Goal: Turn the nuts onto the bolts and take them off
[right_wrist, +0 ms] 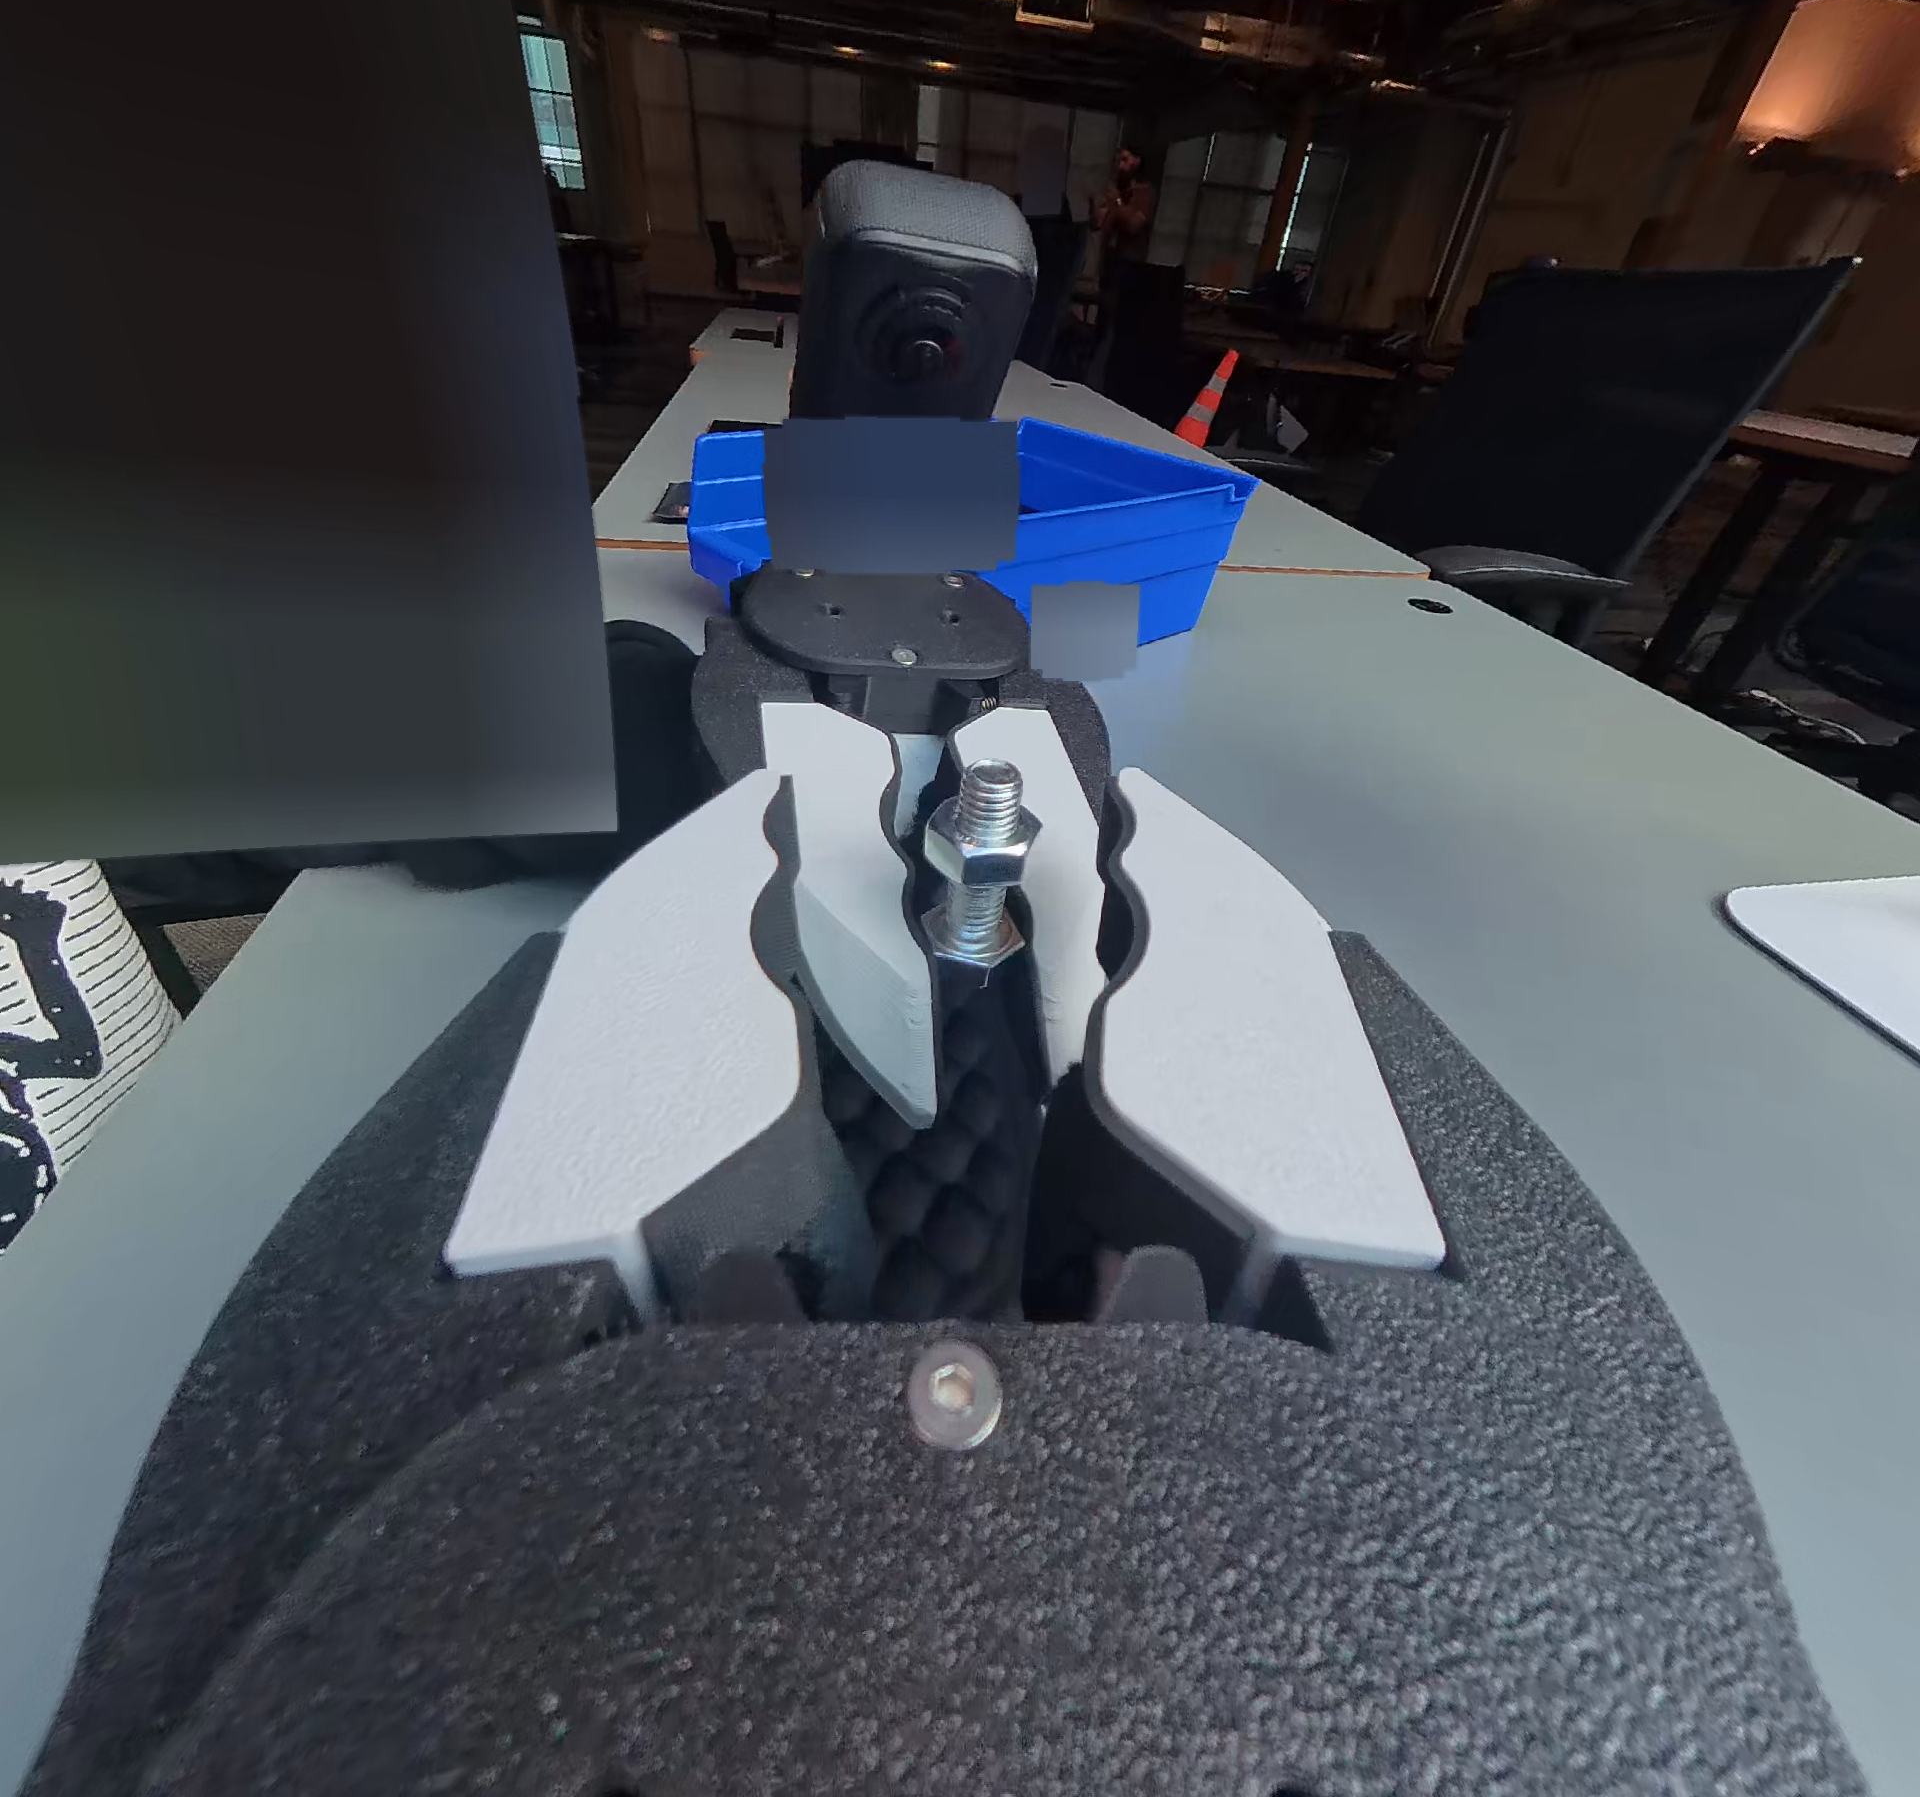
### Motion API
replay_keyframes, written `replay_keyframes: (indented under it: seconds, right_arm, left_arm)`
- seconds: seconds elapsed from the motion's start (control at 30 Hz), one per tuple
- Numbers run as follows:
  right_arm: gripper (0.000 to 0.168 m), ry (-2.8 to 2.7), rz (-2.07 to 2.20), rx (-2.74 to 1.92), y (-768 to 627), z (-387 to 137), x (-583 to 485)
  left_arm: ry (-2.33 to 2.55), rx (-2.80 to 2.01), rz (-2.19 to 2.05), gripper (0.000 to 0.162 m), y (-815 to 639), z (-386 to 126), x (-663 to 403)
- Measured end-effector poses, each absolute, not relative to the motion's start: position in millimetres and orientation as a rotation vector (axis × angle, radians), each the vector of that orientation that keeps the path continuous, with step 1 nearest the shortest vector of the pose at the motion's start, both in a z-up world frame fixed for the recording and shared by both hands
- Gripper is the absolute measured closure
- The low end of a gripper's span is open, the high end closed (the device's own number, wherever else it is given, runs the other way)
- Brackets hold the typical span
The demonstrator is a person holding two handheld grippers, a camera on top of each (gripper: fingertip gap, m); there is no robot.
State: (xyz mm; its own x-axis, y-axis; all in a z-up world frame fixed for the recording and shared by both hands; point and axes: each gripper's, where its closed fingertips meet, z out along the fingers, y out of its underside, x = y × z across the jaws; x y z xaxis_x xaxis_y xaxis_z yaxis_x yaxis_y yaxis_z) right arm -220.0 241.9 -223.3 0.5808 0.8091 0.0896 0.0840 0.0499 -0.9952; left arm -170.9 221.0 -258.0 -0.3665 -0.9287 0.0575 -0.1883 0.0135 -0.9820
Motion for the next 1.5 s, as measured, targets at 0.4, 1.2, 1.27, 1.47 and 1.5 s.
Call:
replay_keyframes:
  seconds: [0.4, 1.2, 1.27, 1.47, 1.5]
  right_arm:
    - [0.144, -0.824, 0.627, -1.456, 237.8, -220.1, -204.8]
    - [0.149, -1.941, 0.063, -2.158, 235.0, -214.4, -196.2]
    - [0.151, -1.954, 0.057, -2.165, 237.1, -216.6, -197.7]
    - [0.157, -1.974, 0.055, -2.175, 239.2, -223.4, -199.2]
    - [0.158, -1.982, 0.059, -2.164, 239.0, -224.1, -199.8]
  left_arm:
    - [1.575, -1.18, -1.435, 0.145, 226.6, -254.1, -171.5]
    - [1.613, -1.192, -1.394, 0.145, 224.7, -259.5, -169.9]
    - [1.615, -1.192, -1.393, 0.145, 224.6, -259.5, -169.9]
    - [1.614, -1.189, -1.392, 0.145, 224.6, -259.1, -169.9]
    - [1.612, -1.192, -1.392, 0.145, 225.0, -259.2, -169.8]
